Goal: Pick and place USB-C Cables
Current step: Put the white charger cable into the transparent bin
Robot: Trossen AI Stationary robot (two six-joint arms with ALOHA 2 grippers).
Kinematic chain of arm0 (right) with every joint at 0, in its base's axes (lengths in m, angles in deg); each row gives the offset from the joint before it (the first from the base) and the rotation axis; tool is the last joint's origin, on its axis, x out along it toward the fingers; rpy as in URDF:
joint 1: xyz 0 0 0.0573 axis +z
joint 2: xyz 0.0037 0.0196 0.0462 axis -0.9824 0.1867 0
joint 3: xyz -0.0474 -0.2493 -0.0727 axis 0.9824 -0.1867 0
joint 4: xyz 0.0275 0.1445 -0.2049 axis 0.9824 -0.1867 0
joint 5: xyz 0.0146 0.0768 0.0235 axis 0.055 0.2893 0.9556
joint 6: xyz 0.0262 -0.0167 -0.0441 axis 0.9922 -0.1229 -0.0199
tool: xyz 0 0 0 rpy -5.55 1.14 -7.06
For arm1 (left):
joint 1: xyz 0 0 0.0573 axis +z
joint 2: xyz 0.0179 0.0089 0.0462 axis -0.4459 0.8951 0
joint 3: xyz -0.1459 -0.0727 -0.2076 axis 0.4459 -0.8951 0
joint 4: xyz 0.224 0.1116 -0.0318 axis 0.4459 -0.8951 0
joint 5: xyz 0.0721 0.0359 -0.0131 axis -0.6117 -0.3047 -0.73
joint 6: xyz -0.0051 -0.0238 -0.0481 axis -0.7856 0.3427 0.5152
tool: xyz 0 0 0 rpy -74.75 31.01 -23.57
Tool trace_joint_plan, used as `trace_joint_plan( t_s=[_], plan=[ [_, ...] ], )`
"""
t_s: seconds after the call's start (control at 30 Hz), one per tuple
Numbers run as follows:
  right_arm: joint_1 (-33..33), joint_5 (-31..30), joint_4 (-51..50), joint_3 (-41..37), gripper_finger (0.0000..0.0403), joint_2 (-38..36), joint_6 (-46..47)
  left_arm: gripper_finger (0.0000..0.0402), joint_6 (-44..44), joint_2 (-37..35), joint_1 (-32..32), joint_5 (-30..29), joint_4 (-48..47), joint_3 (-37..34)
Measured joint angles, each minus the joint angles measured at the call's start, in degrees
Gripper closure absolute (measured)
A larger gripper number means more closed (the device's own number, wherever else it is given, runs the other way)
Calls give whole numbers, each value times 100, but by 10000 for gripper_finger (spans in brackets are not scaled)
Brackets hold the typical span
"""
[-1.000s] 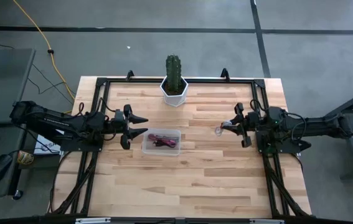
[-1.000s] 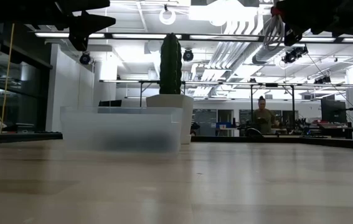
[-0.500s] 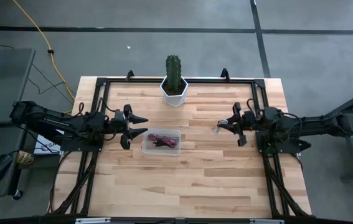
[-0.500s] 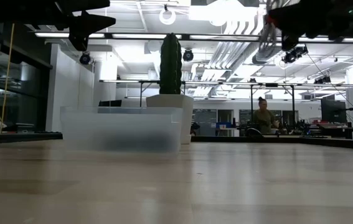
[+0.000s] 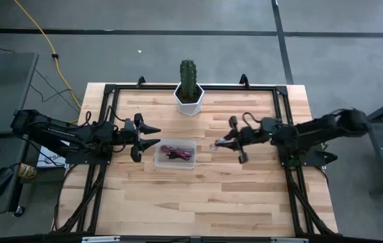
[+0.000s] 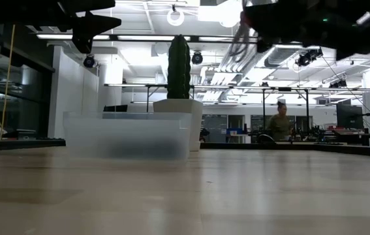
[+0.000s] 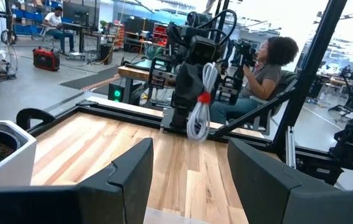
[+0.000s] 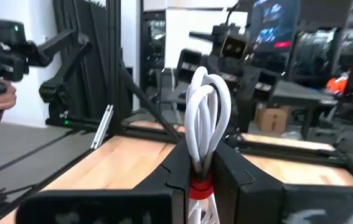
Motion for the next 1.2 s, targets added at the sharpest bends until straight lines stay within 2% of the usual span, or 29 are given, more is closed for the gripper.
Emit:
trace_joint_plan(
  t_s=[0.27, 0.63, 0.77, 0.93, 1.2],
  plan=[
    [0, 213, -404, 1309, 378, 1618, -43, 213, 0, 0, 0, 0, -2, 0],
    [127, 126, -2371, 3095, 378, 3021, -67, 213, 0, 0, 0, 2, -4, 0],
    [246, 63, -2973, 3615, 378, 3351, -189, 213, 0, 0, 0, 2, -5, 0],
    [388, -611, -3991, 4117, 378, 3564, -305, 213, 0, 0, -2, 2, -8, 0],
    [490, -984, -4228, 4219, 378, 3708, -361, 213, 0, -2, -3, 2, -6, 1]
  ],
)
